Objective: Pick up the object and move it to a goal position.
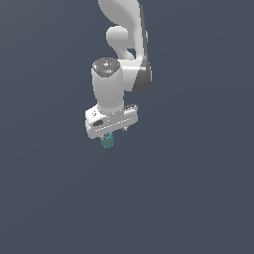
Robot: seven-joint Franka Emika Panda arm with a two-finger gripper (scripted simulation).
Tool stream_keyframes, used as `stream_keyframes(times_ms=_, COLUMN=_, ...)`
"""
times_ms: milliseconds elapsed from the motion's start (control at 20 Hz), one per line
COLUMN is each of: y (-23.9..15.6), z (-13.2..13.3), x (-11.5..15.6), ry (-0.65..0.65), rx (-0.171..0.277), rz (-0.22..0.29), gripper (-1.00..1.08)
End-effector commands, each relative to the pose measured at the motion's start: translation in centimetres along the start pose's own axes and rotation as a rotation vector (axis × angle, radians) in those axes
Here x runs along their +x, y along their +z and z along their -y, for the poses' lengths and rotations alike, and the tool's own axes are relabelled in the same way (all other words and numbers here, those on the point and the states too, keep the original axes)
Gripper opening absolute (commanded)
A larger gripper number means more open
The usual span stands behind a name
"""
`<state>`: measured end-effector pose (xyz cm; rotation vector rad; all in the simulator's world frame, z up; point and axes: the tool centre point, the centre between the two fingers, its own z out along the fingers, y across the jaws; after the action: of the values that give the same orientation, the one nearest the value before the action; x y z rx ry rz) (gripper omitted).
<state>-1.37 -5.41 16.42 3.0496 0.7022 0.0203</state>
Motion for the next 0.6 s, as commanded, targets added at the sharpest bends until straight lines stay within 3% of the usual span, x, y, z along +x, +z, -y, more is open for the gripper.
stream_keyframes(times_ms=0, y=0.4, z=-0.3, x=-0.6, ry=-0.059, rx=0.001, rz=0.001, gripper=1.0)
stream_keyframes(times_ms=550, y=1.9, z=-1.2, x=-3.0, ry=-0.311, rx=0.007, rz=0.004, gripper=1.0)
